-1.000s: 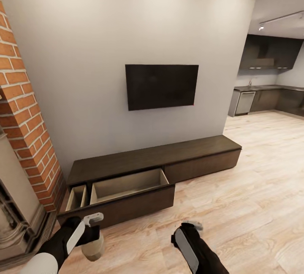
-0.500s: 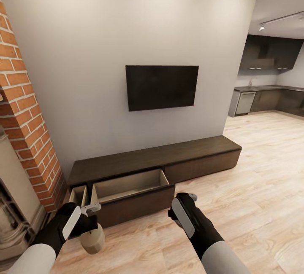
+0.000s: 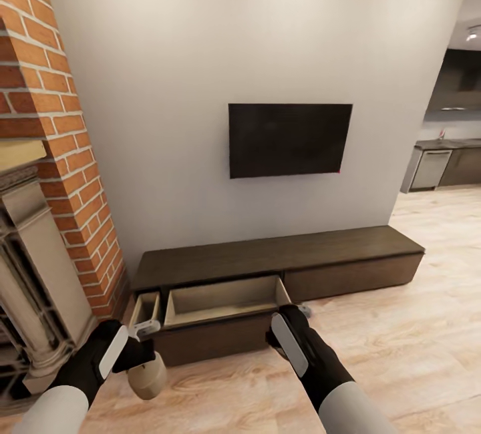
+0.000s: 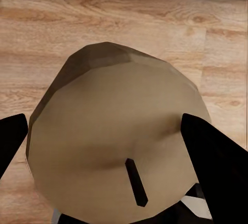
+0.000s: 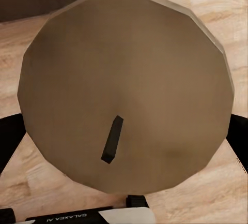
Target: Place each of the two pumpkins and all three candles from the living room inside a cabinet in the living room (use any cabinet), then make sure every cabinet is closed, and position the cauldron so it is next to a table in the living room.
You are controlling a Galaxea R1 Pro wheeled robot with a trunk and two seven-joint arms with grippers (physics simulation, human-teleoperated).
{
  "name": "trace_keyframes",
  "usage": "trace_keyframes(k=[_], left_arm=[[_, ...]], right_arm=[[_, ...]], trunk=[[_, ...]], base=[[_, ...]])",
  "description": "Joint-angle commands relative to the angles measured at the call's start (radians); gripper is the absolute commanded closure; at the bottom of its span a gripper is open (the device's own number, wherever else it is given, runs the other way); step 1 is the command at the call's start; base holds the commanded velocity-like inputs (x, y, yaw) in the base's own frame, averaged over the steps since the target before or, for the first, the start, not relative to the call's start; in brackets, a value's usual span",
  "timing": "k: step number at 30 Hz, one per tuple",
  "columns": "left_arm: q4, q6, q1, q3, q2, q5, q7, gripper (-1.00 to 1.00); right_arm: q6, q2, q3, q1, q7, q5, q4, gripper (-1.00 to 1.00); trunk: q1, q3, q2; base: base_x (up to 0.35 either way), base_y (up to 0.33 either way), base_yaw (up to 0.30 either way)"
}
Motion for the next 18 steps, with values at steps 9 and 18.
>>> trace_keyframes(k=[9,18], left_arm=[[-0.001,0.004,0.0,0.001,-0.003,0.003,0.0,1.0],[-0.005,0.007,0.0,0.007,-0.001,0.005,-0.003,1.0]], right_arm=[[0.0,0.0,0.059,0.0,0.002,0.003,-0.003,1.0],[0.002,0.0,0.062,0.0,0.001,0.002,-0.003,1.0]], trunk=[[0.0,0.0,0.0],[0.0,-0.001,0.0]], base=[[0.194,0.0,0.013],[0.151,0.0,0.197]])
